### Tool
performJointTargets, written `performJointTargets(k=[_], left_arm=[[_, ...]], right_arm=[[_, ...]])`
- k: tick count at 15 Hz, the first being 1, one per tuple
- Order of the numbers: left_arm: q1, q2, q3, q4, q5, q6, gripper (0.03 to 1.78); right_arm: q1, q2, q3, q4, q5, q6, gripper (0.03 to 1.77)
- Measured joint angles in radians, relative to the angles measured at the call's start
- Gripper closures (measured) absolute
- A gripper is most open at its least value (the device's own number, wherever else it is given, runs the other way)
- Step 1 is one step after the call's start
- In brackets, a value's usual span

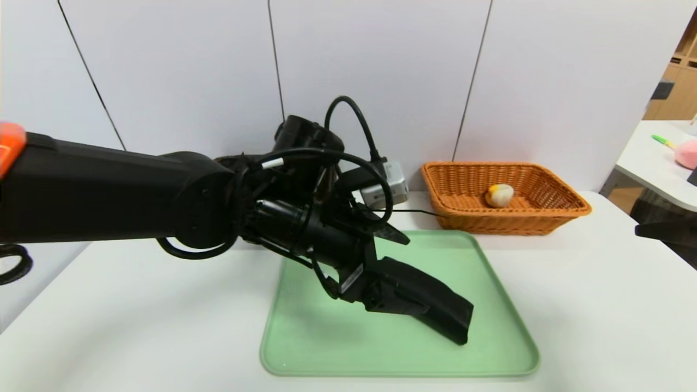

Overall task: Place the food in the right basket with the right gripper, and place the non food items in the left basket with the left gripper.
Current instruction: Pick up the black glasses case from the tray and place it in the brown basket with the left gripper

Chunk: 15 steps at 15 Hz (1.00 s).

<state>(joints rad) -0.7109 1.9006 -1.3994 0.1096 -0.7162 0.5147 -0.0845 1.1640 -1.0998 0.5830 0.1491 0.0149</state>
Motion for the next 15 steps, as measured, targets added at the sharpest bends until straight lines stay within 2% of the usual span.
performJointTargets(k=[6,10,15], left_arm=[[-0.069,0.153,-0.074,-0.086,-0.004,0.007,0.12],[-0.077,0.206,-0.081,-0.096,-0.003,0.028,0.12],[-0.076,0.259,-0.134,-0.112,-0.003,0.046,0.12]], right_arm=[[-0.004,-0.005,-0.002,0.002,-0.005,0.029,0.10],[0.000,-0.016,0.006,0.003,0.000,0.077,0.10],[0.007,-0.027,0.009,0.005,0.002,0.093,0.10]])
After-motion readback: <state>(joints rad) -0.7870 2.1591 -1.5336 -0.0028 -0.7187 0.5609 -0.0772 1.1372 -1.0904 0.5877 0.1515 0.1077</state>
